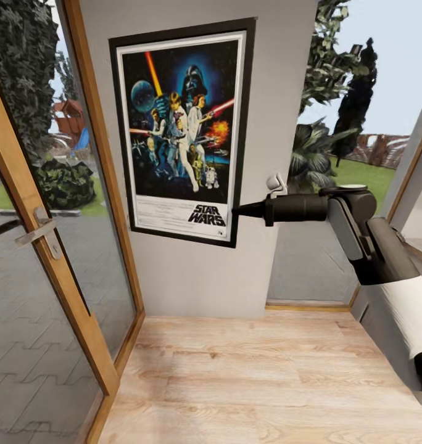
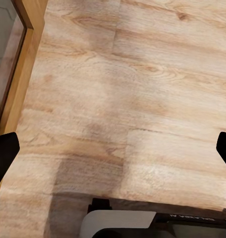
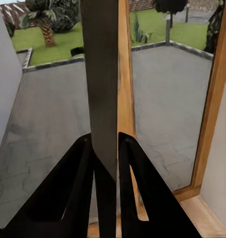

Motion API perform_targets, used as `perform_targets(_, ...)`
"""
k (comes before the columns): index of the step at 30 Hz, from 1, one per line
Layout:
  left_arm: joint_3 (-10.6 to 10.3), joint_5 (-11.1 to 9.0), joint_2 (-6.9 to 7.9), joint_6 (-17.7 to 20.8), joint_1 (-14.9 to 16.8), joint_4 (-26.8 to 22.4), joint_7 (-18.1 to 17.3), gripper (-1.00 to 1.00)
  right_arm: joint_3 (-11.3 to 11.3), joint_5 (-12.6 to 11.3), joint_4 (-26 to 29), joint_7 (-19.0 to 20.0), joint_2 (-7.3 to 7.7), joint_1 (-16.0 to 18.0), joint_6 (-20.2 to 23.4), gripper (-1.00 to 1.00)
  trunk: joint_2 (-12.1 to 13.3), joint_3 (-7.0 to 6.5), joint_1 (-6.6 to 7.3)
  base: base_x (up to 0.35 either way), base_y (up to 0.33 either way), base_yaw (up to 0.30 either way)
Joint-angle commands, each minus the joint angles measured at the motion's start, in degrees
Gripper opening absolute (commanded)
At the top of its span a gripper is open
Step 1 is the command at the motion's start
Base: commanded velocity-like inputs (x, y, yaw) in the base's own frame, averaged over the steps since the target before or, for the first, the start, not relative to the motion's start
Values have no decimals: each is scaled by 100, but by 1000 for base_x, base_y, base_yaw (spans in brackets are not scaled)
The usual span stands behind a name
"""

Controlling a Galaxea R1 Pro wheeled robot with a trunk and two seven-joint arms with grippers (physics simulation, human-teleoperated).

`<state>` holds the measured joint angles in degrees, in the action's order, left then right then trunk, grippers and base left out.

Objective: Pick up the poster from the kitchen countertop and hang it on one of the wall nails in the kitchen.

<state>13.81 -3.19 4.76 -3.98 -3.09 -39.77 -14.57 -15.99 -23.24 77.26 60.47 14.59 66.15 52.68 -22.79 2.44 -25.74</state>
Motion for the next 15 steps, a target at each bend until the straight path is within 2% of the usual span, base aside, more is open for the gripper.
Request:
perform_targets(1,16,-33,-2,2,1,-4,-37,100,-8,-28,-1,14,63,5,26,-100,-12,12,-4,0,0,0)
perform_targets(10,17,-33,-2,2,1,-4,-37,100,-9,-26,-2,59,183,2,19,-100,-12,12,-4,0,0,0)
perform_targets(15,17,-33,-2,2,1,-11,-37,100,-9,-31,-1,61,198,-2,-48,-100,-12,12,-4,0,0,0)
